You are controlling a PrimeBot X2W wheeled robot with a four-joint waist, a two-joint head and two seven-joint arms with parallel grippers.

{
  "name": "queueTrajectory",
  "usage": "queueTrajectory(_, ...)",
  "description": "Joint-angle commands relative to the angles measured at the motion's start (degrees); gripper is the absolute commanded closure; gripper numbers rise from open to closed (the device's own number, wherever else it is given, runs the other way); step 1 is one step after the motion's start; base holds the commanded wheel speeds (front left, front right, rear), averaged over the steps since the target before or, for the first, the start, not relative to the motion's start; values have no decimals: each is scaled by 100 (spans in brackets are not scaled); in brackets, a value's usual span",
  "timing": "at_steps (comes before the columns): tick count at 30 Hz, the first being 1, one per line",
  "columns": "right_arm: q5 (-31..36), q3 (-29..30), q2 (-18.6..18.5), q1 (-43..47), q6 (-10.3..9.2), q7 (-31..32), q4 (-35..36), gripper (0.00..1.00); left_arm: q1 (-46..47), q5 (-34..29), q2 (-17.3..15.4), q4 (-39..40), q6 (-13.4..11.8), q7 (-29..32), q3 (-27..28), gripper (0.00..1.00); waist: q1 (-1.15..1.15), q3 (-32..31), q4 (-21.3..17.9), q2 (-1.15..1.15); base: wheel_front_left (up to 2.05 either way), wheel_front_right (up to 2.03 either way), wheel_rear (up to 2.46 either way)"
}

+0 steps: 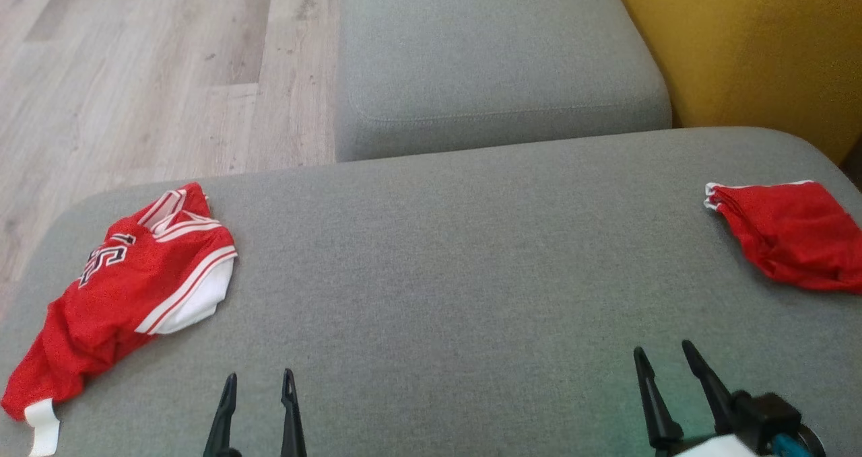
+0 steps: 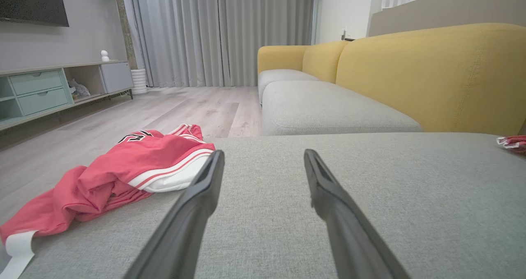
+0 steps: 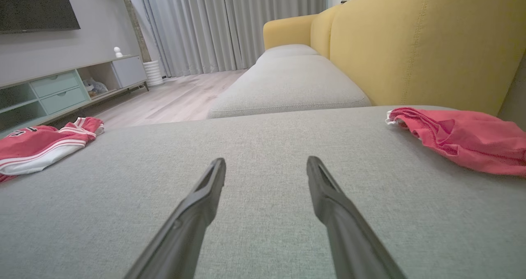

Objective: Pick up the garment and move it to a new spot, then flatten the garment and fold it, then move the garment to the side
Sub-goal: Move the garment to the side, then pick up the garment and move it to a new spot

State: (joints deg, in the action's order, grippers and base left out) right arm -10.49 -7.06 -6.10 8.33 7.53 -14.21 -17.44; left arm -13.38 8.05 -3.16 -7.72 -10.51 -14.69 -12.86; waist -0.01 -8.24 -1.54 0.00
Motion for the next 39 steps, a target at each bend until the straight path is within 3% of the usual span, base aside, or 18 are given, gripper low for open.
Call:
queueTrajectory(1, 113, -67, -11, -224, -4, -78, 243, 0, 152, -38, 28, 205, 19, -30, 209, 0, 1, -36, 5, 0, 0, 0, 0)
queueTrajectory(27, 339, 113, 224, 16, -4, -78, 260, 0, 126, -132, 28, 113, 23, -30, 307, 0, 1, -134, 89, 0, 0, 0, 0)
queueTrajectory(33, 298, 145, 247, 31, -4, -79, 281, 0, 194, -190, 28, 108, 33, -30, 337, 0, 1, -86, 561, 0, 0, 0, 0)
queueTrajectory(39, 284, 124, 278, 11, -4, -79, 289, 0, 181, -267, 28, 124, 75, -30, 478, 0, 1, 22, 1493, 0, 0, 0, 0)
